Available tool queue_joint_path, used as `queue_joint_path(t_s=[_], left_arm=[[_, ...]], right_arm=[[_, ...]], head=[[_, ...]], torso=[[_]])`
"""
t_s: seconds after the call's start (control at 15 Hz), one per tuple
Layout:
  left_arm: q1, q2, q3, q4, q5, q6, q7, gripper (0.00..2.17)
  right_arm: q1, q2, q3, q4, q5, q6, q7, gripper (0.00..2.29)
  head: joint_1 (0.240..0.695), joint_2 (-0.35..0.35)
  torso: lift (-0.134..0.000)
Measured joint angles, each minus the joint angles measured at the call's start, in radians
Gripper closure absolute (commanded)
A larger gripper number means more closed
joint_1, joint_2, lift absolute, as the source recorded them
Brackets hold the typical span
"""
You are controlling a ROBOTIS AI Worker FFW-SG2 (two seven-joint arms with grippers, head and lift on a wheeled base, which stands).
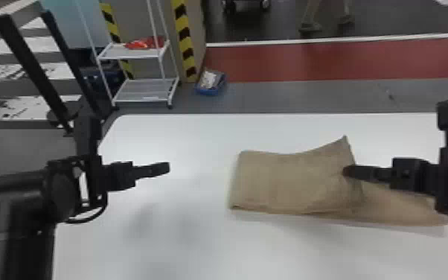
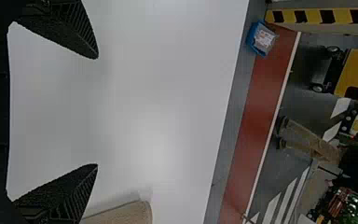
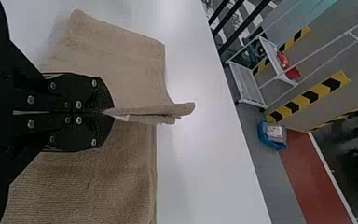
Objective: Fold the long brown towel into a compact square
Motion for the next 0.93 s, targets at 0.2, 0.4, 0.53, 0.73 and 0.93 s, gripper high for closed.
queue_joint_path(t_s=[0.2, 0.4, 0.53, 0.73, 0.93], left_arm=[[0.032, -0.049, -0.022, 0.046, 0.021, -0.242, 0.050, 0.06], [0.065, -0.101, -0.046, 0.083, 0.045, -0.482, 0.117, 0.06], [0.097, -0.125, -0.058, 0.087, 0.065, -0.577, 0.133, 0.06], [0.130, -0.134, -0.065, 0.089, 0.076, -0.612, 0.139, 0.06], [0.165, -0.135, -0.065, 0.084, 0.079, -0.649, 0.137, 0.06]], right_arm=[[0.026, 0.000, -0.029, 0.075, -0.008, -0.054, -0.011, 1.65], [0.004, 0.000, -0.045, 0.048, -0.032, -0.027, -0.005, 1.65], [0.015, 0.000, -0.080, -0.038, -0.055, 0.002, 0.000, 1.65], [0.056, 0.000, -0.101, -0.018, -0.068, 0.006, -0.003, 1.65], [0.055, 0.000, -0.105, 0.007, -0.074, 0.005, -0.008, 1.65]], head=[[0.695, 0.104], [0.695, 0.089], [0.695, 0.068], [0.695, 0.057], [0.695, 0.056]], torso=[[-0.120], [-0.120], [-0.120], [-0.120], [-0.120]])
